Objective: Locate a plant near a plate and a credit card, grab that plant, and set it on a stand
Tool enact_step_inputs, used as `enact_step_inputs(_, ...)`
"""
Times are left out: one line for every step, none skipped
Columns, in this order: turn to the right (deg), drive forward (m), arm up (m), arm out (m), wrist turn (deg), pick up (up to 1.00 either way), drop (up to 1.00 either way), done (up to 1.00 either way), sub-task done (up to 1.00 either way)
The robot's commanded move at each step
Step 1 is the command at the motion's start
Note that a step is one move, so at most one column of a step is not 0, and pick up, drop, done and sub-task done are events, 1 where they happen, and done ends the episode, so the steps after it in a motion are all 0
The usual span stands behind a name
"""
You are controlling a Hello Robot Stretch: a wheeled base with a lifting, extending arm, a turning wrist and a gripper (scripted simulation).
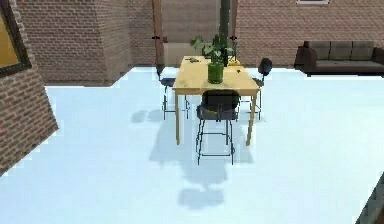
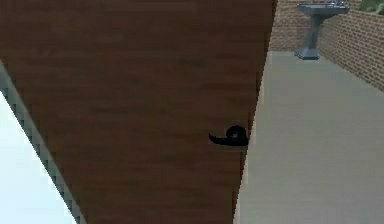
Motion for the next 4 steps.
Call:
enact_step_inputs(27.0, 0.0, 0.0, 0.0, 0.0, 0.0, 0.0, 0.0, 0.0)
enact_step_inputs(0.0, 0.85, 0.0, 0.0, 0.0, 0.0, 0.0, 0.0, 0.0)
enact_step_inputs(18.0, 0.0, 0.0, 0.0, 0.0, 0.0, 0.0, 0.0, 0.0)
enact_step_inputs(0.0, 1.0, 0.0, 0.0, 0.0, 0.0, 0.0, 0.0, 0.0)
